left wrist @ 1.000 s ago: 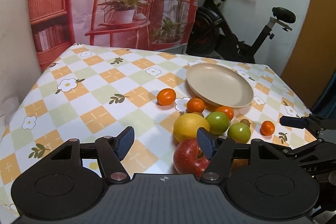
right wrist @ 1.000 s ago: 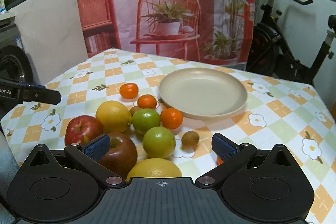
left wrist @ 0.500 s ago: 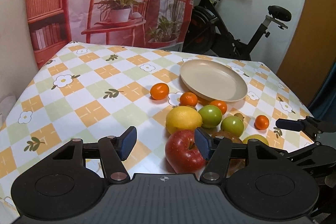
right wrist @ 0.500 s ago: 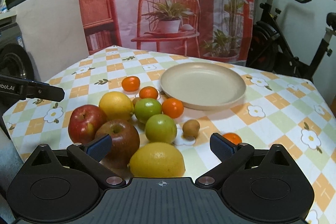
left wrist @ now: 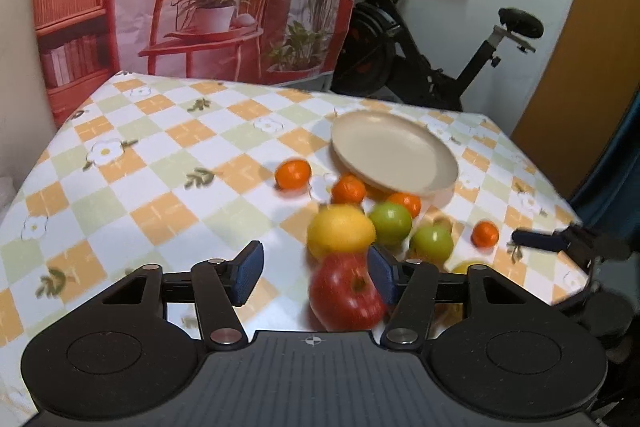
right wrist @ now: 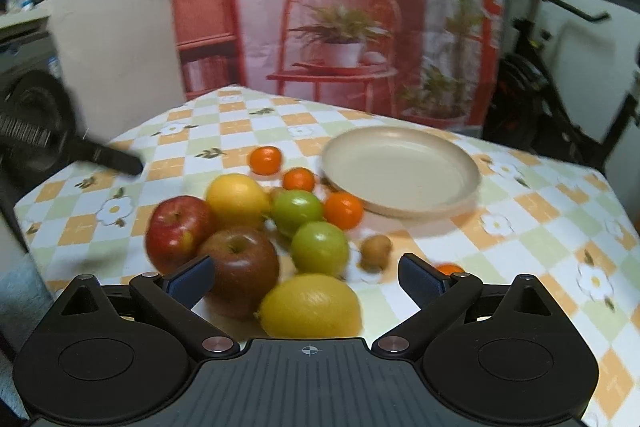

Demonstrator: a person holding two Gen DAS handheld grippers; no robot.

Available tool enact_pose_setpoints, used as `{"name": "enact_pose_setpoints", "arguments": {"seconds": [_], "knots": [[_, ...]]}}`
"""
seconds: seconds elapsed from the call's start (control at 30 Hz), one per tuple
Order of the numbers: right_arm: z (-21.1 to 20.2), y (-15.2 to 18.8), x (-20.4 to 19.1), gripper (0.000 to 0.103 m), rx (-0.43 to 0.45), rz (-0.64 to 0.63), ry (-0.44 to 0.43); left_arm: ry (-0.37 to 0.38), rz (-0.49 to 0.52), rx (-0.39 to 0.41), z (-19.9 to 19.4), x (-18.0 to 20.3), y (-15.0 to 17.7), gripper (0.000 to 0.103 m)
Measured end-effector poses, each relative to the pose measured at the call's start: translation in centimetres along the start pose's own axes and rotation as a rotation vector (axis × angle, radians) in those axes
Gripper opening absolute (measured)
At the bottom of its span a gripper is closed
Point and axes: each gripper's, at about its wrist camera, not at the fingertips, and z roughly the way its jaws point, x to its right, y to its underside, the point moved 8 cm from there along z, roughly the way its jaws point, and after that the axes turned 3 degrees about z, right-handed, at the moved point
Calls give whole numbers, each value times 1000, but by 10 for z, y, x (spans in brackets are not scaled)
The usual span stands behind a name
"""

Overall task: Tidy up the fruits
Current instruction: 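Move the open left gripper down toward the red apple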

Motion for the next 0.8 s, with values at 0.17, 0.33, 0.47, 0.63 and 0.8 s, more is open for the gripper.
{"name": "enact_pose_setpoints", "arguments": {"seconds": [0.17, 0.33, 0.47, 0.63, 0.8], "knots": [[13, -18, -29, 94, -35, -98, -81, 52, 7, -20, -4, -19, -32, 55], [27, -37, -64, 94, -50, -153, -145, -23, 163, 84, -24, -31, -80, 55], [38, -37, -83, 87, -87, -208, -179, 83, 149, 62, -19, -25, -82, 55], [52, -27, -92, 79, -154, -269, -178, 161, 113, -53, 25, -13, -29, 54], [59, -25, -95, 76, -191, -285, -205, 223, 28, -80, 47, -16, 4, 50]]}}
